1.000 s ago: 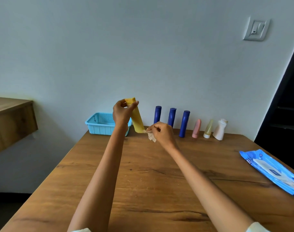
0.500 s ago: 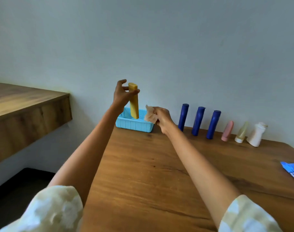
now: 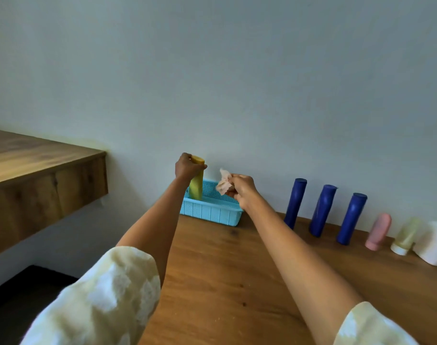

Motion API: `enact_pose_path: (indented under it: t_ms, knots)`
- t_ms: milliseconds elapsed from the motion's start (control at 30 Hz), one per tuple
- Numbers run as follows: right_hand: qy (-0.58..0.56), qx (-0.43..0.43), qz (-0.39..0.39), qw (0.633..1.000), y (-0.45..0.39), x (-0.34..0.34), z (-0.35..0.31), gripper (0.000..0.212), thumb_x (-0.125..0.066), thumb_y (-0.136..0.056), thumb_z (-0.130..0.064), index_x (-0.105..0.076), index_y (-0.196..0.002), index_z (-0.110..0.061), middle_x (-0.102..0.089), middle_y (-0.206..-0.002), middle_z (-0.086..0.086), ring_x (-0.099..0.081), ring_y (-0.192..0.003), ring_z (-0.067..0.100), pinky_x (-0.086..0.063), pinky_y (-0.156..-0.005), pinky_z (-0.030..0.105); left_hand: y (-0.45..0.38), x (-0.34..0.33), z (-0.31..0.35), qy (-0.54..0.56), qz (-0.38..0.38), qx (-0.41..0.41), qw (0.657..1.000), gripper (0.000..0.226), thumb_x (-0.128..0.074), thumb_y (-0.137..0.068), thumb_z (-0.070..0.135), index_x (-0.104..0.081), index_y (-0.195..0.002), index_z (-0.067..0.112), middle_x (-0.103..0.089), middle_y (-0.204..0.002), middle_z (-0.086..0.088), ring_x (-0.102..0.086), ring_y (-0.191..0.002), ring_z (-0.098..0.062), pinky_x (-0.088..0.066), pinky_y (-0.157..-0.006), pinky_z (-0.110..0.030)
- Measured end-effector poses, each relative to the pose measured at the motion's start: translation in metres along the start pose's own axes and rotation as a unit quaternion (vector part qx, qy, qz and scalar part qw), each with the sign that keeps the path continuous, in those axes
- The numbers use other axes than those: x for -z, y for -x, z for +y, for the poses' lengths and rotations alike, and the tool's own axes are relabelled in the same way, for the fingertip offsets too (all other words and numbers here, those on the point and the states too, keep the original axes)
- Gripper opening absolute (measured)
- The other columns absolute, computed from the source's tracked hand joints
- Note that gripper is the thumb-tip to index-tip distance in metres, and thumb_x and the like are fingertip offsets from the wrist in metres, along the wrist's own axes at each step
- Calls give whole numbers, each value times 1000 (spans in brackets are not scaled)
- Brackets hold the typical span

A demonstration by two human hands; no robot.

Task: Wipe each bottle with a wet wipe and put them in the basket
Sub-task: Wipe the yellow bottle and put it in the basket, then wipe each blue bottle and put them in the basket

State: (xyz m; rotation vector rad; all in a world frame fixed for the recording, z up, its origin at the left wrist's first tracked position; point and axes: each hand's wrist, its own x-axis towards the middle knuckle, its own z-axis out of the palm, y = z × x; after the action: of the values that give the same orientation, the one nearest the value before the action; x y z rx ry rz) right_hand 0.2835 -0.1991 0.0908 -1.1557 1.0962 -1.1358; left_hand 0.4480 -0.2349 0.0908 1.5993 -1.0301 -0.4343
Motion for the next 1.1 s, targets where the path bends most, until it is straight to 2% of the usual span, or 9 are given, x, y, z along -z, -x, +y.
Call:
enact_pose_path:
  t_ms: [167,467,533,667,767,867,933,1033,1100]
  knots:
    - [-76,-15,14,997,-12,0,6,26,-45,-94,2,-58,-117,1,-61,-114,22,-58,-90,25,-52,-87,39,-7,-6,-9,-36,5,3,999,64,-77,-76,30,-44,-125,4,-54,-125,-16,-53,-115,-31,-46,-91,-38]
    - [-115,-32,27,993,-9,3,9,31,-42,-95,4,-55,-123,1,-57,-124,23,-58,-108,32,-50,-81,36,5,-15,-8,-87,16,-16,996,87,-77,-75,39,-28,-139,5,-41,-137,-19,-41,-126,-35,-40,-100,-47]
    - [-118,-33,31,992,-6,7,9,30,-43,-94,5,-56,-121,2,-58,-122,22,-59,-101,29,-51,-81,36,14,-15,-3,-91,49,-37,994,88,-75,-76,42,-28,-140,5,-38,-138,-19,-36,-129,-35,-37,-101,-47]
    - [-115,-25,53,992,1,20,8,32,-42,-89,11,-63,-112,2,-63,-89,10,-59,-74,17,-51,-76,30,46,-21,0,-104,116,-165,974,46,-67,-85,22,-47,-123,5,-49,-122,-17,-45,-114,-33,-42,-91,-42]
    - [-115,9,93,989,15,29,1,18,-54,-89,2,-70,-95,-4,-64,-75,2,-57,-61,9,-50,-59,18,77,-38,3,-72,137,-243,958,17,-55,-83,1,-53,-101,3,-56,-98,-13,-51,-89,-26,-42,-74,-36]
    - [-134,60,125,981,21,44,-13,16,-58,-88,-1,-71,-87,-9,-70,-84,7,-60,-69,15,-51,-63,21,105,-65,16,32,61,-214,974,11,-54,-85,0,-54,-93,8,-56,-84,-4,-50,-74,-17,-37,-65,-25]
    - [-162,85,132,974,24,60,-27,13,-60,-86,-2,-73,-85,-6,-69,-76,8,-57,-63,15,-49,-64,23,114,-87,23,44,-13,-204,978,12,-58,-85,5,-61,-97,9,-60,-84,-3,-57,-76,-18,-42,-67,-27]
    - [-189,97,133,968,31,95,-48,17,-56,-87,-1,-69,-77,-4,-60,-66,5,-50,-56,12,-42,-56,22,123,-123,36,48,-160,-186,968,37,-67,-86,18,-59,-121,8,-67,-106,-9,-63,-96,-22,-49,-83,-29]
    - [-188,111,148,965,31,118,-54,25,-50,-86,4,-65,-72,-11,-63,-75,6,-58,-68,15,-52,-68,27,126,-144,48,43,-235,-163,957,58,-68,-86,27,-46,-135,5,-59,-126,-10,-56,-114,-22,-45,-94,-29]
